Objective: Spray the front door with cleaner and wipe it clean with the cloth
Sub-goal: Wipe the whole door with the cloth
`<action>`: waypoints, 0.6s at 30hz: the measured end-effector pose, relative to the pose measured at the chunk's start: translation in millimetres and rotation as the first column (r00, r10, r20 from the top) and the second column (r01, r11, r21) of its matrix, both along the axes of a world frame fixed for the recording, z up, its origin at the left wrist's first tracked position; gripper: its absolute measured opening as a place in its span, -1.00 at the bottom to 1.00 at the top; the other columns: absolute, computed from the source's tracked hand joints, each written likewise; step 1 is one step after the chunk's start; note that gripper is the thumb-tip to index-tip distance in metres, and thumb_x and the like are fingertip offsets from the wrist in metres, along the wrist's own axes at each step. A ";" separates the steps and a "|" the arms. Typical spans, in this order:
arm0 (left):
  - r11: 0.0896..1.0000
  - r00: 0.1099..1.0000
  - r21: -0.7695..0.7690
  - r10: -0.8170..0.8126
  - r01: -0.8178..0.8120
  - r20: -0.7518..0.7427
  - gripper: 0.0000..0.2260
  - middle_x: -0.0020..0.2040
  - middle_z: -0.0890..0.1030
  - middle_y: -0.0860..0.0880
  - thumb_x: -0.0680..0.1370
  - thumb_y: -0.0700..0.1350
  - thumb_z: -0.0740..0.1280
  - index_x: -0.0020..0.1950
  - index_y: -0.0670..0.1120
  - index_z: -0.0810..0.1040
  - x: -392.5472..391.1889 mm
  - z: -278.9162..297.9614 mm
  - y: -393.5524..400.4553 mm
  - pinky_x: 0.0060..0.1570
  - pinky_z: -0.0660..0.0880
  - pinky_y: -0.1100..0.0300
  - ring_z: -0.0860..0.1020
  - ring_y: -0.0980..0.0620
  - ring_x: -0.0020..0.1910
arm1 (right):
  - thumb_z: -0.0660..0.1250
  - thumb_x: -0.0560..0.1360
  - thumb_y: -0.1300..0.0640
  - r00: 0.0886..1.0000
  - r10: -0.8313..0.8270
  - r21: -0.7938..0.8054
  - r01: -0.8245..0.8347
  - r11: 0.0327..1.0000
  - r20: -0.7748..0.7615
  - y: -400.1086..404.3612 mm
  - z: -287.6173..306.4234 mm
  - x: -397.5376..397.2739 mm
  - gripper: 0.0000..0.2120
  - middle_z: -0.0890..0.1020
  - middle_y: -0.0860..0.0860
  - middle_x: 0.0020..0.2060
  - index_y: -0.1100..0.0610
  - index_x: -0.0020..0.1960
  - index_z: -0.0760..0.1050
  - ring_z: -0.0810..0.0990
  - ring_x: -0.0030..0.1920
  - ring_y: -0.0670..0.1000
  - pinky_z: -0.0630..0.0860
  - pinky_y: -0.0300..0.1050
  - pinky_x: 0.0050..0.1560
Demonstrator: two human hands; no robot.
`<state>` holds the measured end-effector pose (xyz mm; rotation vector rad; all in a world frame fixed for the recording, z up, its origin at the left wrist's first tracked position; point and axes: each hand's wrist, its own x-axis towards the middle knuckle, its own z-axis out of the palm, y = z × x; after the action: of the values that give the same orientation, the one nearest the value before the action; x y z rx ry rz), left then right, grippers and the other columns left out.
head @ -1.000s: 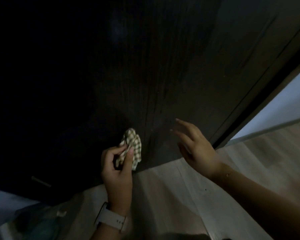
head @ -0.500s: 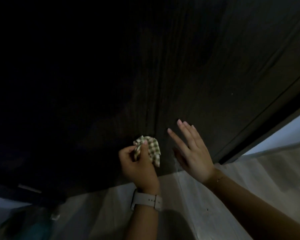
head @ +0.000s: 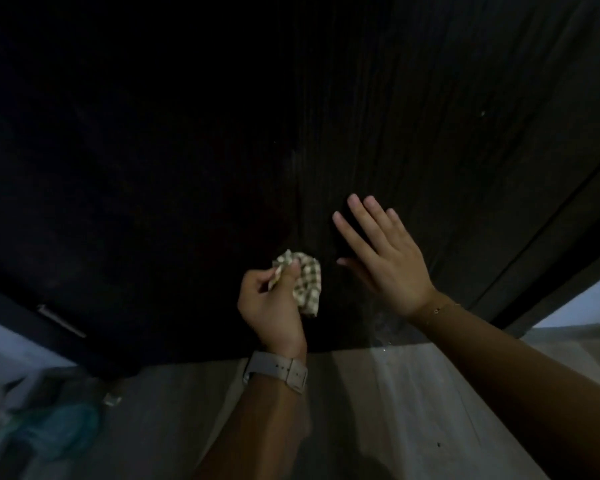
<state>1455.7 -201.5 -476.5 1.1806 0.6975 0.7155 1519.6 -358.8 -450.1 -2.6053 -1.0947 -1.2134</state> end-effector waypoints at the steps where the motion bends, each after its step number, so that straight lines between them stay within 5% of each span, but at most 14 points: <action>1: 1.000 1.000 -0.019 0.004 -0.003 0.025 -0.78 -0.29 0.61 0.03 0.37 -0.26 0.55 -0.27 -0.11 0.51 3.4 5.1 -0.8 -0.31 0.54 0.31 0.57 0.21 -0.32 | 0.26 0.58 0.01 1.000 0.008 0.011 -0.008 1.000 0.024 -0.7 -1.6 1.9 -0.35 0.10 0.10 0.52 0.09 0.55 0.02 -0.15 0.57 0.00 -0.11 -0.06 0.56; 6: 0.976 0.994 -0.211 0.029 -0.051 -0.104 -0.79 -0.30 0.60 -0.06 0.38 -0.33 0.52 -0.30 -0.14 0.52 5.1 -48.2 -27.3 -0.35 0.50 0.28 0.55 0.07 -0.32 | 0.25 0.59 -0.03 0.992 0.079 0.017 -0.081 0.997 0.096 -3.8 -6.5 13.8 -0.37 0.12 0.08 0.51 0.10 0.54 0.04 -0.13 0.57 0.01 -0.10 -0.04 0.56; 11: 0.987 0.973 -0.158 -0.036 -0.001 -0.229 -0.77 -0.33 0.56 -0.10 0.36 -0.36 0.51 -0.33 -0.17 0.49 4.0 -109.2 -37.8 -0.22 0.46 0.13 0.51 -0.05 -0.24 | 0.22 0.63 -0.03 0.978 0.079 0.012 -0.083 0.997 0.192 -3.3 -16.1 21.1 -0.40 0.18 0.09 0.50 0.11 0.54 0.04 -0.12 0.57 0.03 -0.09 -0.01 0.54; 13: 0.997 0.965 -0.075 0.003 -0.024 -0.261 -0.79 -0.30 0.58 -0.06 0.37 -0.29 0.54 -0.30 -0.14 0.52 2.4 -99.2 -38.0 -0.32 0.47 0.24 0.55 -0.01 -0.26 | 0.22 0.63 -0.03 0.974 0.095 0.014 -0.100 0.995 0.206 -4.1 -17.4 23.1 -0.41 0.19 0.09 0.49 0.14 0.54 0.06 -0.11 0.57 0.03 -0.07 -0.01 0.54; 18: 0.996 0.996 0.050 0.081 -0.080 -0.030 -0.78 -0.35 0.57 0.06 0.39 -0.34 0.50 -0.29 -0.13 0.48 11.9 -10.0 -39.3 -0.40 0.42 0.48 0.54 0.35 -0.41 | 0.24 0.63 -0.01 0.959 0.151 0.062 -0.170 0.983 0.238 -4.4 -18.5 25.0 -0.45 0.25 0.09 0.46 0.16 0.51 0.15 0.04 0.55 0.03 0.01 -0.01 0.52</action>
<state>1467.5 -240.9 -486.5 1.2166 0.7618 0.7860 1544.6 -363.2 -468.6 -2.3063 -1.2376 -1.5188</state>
